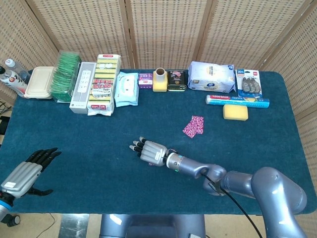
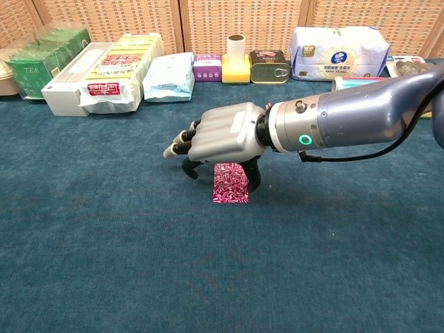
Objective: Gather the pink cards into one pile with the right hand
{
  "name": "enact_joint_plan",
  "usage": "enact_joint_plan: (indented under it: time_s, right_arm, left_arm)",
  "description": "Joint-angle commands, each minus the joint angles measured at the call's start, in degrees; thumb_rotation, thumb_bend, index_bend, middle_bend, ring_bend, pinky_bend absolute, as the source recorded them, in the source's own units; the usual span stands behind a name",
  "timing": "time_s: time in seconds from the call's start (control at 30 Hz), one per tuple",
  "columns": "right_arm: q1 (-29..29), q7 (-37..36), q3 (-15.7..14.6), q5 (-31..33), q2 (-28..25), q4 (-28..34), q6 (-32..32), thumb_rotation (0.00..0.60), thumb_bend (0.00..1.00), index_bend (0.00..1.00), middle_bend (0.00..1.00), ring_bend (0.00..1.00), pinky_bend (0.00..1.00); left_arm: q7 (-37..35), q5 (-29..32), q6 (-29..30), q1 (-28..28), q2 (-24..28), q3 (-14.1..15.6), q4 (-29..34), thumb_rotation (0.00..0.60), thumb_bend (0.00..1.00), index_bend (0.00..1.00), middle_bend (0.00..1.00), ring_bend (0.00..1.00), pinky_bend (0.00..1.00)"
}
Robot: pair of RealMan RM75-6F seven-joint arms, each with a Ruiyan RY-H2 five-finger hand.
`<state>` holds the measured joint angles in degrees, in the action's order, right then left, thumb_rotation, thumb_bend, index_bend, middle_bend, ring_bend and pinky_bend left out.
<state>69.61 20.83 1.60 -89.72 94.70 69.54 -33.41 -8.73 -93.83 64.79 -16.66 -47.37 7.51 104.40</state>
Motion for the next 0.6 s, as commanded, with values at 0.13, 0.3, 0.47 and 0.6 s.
enact_joint_plan:
  time_s: [0.13, 0.3, 0.47, 0.6]
  right_arm:
    - [0.0, -3.1, -1.3, -2.1, -0.1, -1.3, -1.4, 0.6, 0.13, 0.27, 0.02, 0.0, 0.14]
    - [-0.2, -5.6, -2.2, -3.6, -0.6, -1.8, -2.7, 0.6, 0.13, 0.27, 0.02, 0.0, 0.14]
    - [-0.5, -7.7, -3.0, -5.2, -0.7, -2.4, -4.2, 0.6, 0.13, 0.27, 0.02, 0.0, 0.15]
    - [-0.6, -9.3, -3.6, -6.2, -0.7, -3.1, -5.3, 0.6, 0.13, 0.27, 0.02, 0.0, 0.15]
  left_arm:
    - [0.4, 0.5, -0.3, -0.1, -0.1, -0.1, 0.1, 0.6, 0.06, 0.0, 0.0, 0.0, 0.0]
    - [1.2, 1.0, -0.7, -0.2, -0.3, -0.2, 0.3, 0.6, 0.06, 0.0, 0.0, 0.0, 0.0]
    - [2.1, 1.4, -1.2, -0.2, -0.6, -0.3, 0.6, 0.6, 0.06, 0.0, 0.0, 0.0, 0.0]
    - [2.9, 1.8, -1.5, -0.3, -0.8, -0.3, 0.8, 0.6, 0.06, 0.0, 0.0, 0.0, 0.0]
